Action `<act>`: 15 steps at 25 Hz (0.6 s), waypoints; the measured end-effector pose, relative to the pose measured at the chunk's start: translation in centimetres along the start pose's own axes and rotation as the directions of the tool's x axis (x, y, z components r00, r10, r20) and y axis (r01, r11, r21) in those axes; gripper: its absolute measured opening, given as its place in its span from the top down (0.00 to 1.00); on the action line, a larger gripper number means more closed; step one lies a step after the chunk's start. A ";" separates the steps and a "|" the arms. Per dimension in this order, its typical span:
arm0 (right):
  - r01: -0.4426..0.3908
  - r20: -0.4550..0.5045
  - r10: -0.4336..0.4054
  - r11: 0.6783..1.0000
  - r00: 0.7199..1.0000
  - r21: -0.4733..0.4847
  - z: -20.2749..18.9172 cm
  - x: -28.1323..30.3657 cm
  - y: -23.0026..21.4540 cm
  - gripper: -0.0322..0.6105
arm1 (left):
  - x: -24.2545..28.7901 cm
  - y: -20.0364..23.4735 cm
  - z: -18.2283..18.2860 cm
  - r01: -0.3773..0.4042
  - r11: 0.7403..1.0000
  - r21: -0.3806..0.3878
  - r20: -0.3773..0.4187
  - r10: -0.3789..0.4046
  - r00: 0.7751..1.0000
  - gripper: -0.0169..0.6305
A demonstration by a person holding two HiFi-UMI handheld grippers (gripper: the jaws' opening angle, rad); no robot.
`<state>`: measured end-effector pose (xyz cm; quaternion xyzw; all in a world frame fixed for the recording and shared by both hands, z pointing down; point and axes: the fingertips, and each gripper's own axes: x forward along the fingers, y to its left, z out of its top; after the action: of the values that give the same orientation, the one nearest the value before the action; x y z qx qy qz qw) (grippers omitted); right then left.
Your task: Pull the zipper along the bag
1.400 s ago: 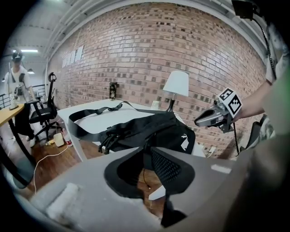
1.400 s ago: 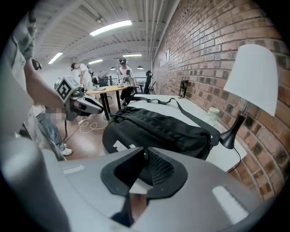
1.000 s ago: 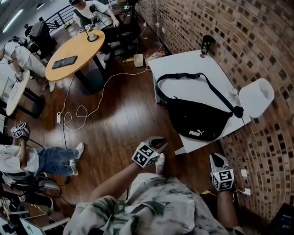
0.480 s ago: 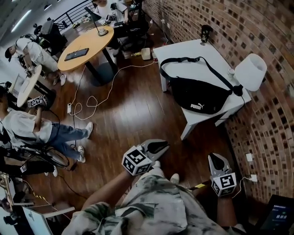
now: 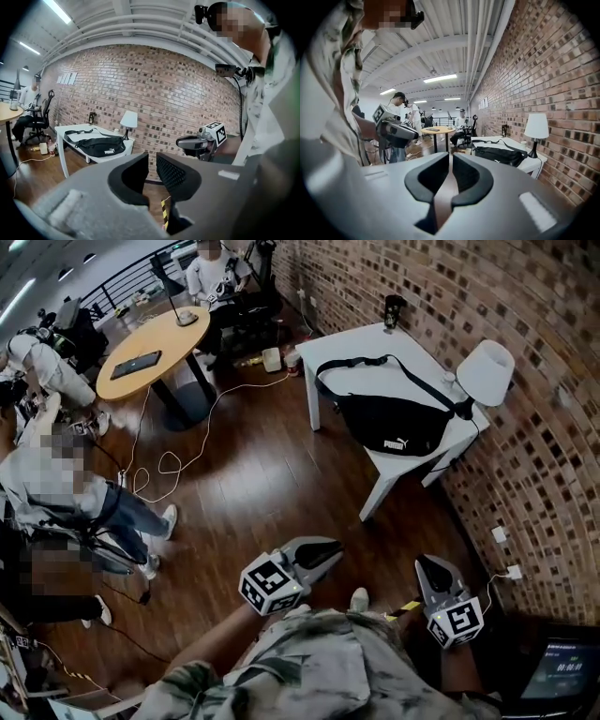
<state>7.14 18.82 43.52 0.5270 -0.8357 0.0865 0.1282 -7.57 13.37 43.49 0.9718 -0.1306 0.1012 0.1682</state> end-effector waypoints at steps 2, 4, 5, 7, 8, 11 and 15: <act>0.002 0.015 -0.001 1.000 1.000 -0.012 0.4 -0.3 3.1 0.90 | -2.4 -0.4 -0.8 0.013 1.000 -0.007 0.012 -0.013 1.000 0.89; 0.007 0.029 -0.007 1.000 1.000 -0.023 0.7 -0.6 5.8 0.90 | -4.7 -0.4 -1.7 0.017 1.000 -0.014 0.018 -0.017 1.000 0.89; 0.011 0.035 -0.010 1.000 0.999 -0.027 0.9 -0.9 7.0 0.90 | -5.7 -0.4 -2.2 0.014 1.000 -0.018 0.017 -0.014 1.000 0.89; 0.018 0.038 -0.017 0.999 0.999 -0.032 1.0 -1.4 9.1 0.91 | -7.4 -0.6 -3.2 0.010 1.000 -0.026 0.019 -0.010 1.000 0.89; 0.022 0.036 -0.021 0.999 0.999 -0.034 0.9 -1.6 10.0 0.91 | -8.1 -0.8 -3.7 0.012 1.000 -0.028 0.022 -0.012 1.000 0.89; 0.029 0.022 -0.028 0.998 0.999 -0.052 0.4 -2.2 12.1 0.91 | -9.7 -1.6 -4.5 0.023 0.999 -0.025 0.029 -0.022 0.999 0.89; 0.033 0.017 -0.031 0.997 0.999 -0.067 0.2 -2.6 13.8 0.91 | -10.8 -2.6 -4.7 0.038 0.999 -0.012 0.039 -0.038 0.999 0.89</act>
<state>-4.27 26.90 42.42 0.5364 -0.8306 0.0521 0.1403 -17.70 19.79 44.45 0.9747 -0.1160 0.0785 0.1740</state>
